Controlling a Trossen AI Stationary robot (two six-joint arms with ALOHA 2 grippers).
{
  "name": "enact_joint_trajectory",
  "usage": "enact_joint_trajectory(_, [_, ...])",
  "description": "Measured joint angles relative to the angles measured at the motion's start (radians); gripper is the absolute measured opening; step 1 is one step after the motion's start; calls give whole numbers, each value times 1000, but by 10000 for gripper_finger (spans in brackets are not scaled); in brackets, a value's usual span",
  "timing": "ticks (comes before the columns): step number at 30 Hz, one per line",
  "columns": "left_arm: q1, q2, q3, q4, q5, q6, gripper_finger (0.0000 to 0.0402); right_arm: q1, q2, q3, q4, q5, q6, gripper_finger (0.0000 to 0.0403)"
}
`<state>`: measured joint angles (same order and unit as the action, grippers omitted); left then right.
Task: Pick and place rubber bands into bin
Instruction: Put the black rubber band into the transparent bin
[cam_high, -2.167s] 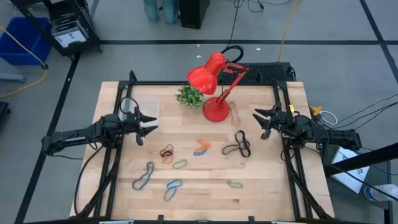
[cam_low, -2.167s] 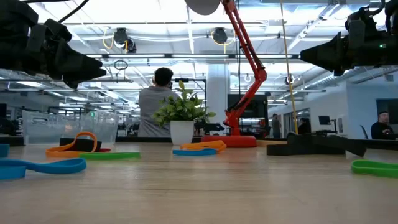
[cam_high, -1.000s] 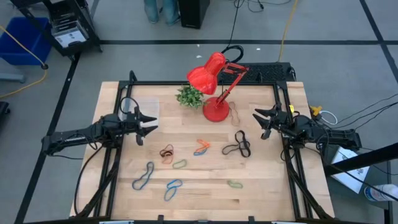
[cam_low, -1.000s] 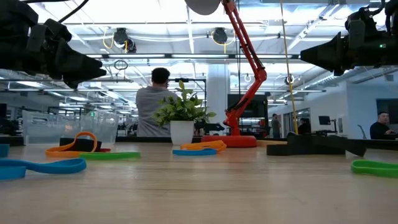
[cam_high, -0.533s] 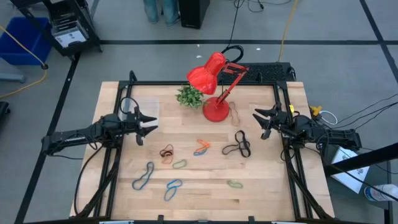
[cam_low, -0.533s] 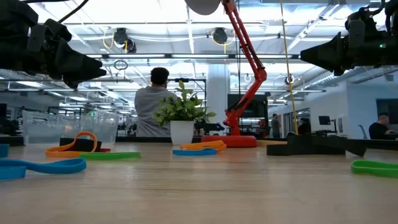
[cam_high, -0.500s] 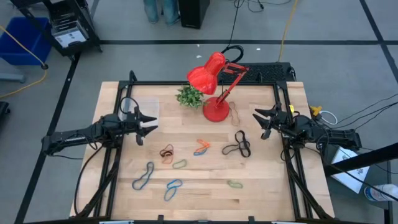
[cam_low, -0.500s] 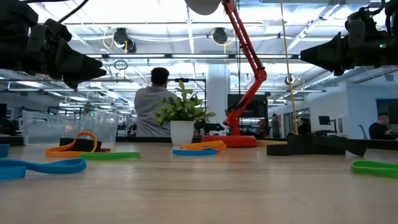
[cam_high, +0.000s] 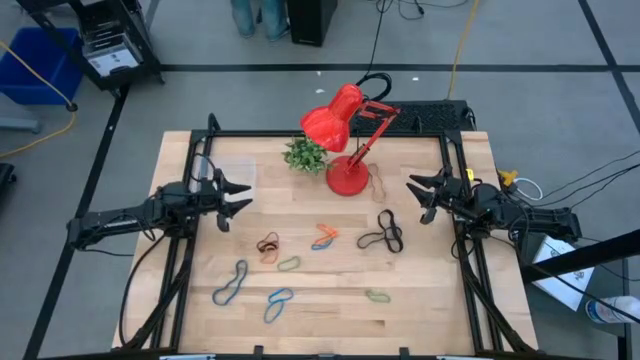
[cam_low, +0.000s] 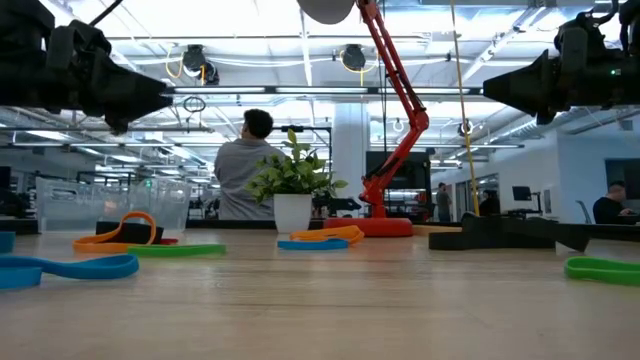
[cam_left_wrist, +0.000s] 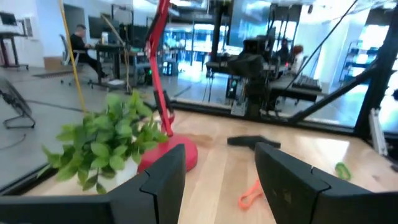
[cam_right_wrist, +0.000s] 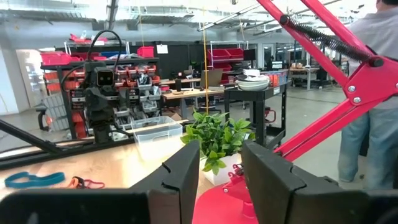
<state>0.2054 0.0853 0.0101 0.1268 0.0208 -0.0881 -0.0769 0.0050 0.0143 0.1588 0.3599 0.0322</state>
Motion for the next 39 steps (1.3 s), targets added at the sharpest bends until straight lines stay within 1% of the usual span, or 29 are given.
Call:
enact_joint_trajectory(3, [-4,4,0,26,57,-2,200,0,0,0,-4,1,13,114])
enact_joint_trajectory(6, [-15,34,11,48,112,1,200,0,0,0,-9,1,13,114])
enact_joint_trajectory(9, [-35,107,57,46,117,-2,200,0,0,0,-9,2,13,114])
enact_joint_trajectory(12, [-63,216,151,-32,118,32,200,0,0,0,-9,3,13,114])
enact_joint_trajectory(15, [-101,358,280,-179,104,65,200,0,0,0,-8,4,13,114])
enact_joint_trajectory(20, [-181,603,510,-541,61,40,200,0,0,0,-10,5,12,114])
enact_joint_trajectory(23, [-242,744,621,-782,17,-23,200,0,0,0,-11,5,9,114])
enact_joint_trajectory(26, [-303,872,684,-933,-14,-136,200,0,0,0,-14,5,-1,114])
enact_joint_trajectory(28, [-346,952,691,-951,-20,-180,200,0,0,0,-14,5,-14,114])
enact_joint_trajectory(34, [-450,1149,692,-924,-39,-209,200,0,0,0,-14,6,-18,114])
enact_joint_trajectory(39, [-490,1236,692,-869,-57,-289,200,0,0,0,-14,6,-18,114])
